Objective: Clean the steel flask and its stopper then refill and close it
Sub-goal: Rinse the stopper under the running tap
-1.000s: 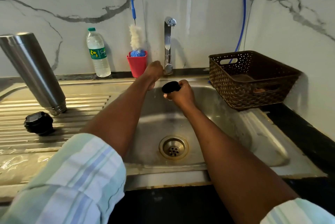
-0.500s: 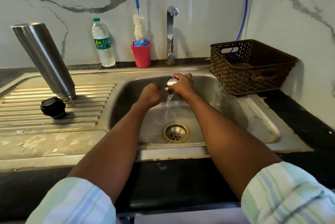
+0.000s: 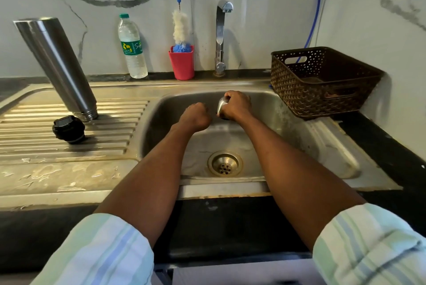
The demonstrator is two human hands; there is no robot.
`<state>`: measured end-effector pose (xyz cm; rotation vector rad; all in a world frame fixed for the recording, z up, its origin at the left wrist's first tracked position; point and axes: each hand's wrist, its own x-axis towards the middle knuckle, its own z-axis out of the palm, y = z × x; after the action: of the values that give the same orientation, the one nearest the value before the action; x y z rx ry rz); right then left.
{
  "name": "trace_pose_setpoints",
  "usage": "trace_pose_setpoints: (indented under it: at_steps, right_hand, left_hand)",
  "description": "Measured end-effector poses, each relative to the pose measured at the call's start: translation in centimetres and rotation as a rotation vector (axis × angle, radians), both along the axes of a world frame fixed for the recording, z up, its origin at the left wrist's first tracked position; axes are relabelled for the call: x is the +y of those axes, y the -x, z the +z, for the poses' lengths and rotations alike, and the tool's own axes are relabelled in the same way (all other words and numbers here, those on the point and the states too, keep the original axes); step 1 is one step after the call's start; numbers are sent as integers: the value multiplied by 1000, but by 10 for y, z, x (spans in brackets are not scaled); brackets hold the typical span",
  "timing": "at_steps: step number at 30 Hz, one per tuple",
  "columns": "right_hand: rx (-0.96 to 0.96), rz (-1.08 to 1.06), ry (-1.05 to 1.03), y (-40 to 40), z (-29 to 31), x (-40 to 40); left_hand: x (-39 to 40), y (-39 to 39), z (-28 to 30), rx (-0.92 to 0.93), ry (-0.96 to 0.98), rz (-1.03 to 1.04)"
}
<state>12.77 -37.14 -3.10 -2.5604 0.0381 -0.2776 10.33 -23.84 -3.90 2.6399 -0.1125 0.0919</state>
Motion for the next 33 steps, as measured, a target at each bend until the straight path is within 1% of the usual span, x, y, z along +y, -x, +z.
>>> trace_pose_setpoints:
  at_steps: [11,18,20,23,24,25,28,29,30,33]
  right_hand:
    - [-57,38,99,-1,1,-5]
    - [-87,55,48,-1,0,-2]
    - [-161,27,30,2,3,0]
    - [-413,-51,-63,10,13,1]
    - [-456,-59,-90,11,13,1]
    - [-429,-45,-82,12,12,-1]
    - [-105,-8,52,13,-2,-6]
    - [-71,-22,46,13,-3,-7]
    - [-104,-41,17,14,0,-8]
    - [-390,-64,-68,12,15,-4]
  left_hand:
    - [0,-1,-1,17,-24,2]
    - [1,-1,0,27,-28,10]
    - [1,-2,-1,22,-37,12]
    - [2,-5,-2,4,-54,20]
    - [3,-6,-3,1,-54,26]
    - [4,-7,-3,1,-53,29]
    - [4,-11,-6,14,-72,26]
    - [4,-12,-7,19,-79,25]
    - [5,-14,-8,21,-82,24]
    - [6,-16,-8,19,-86,23]
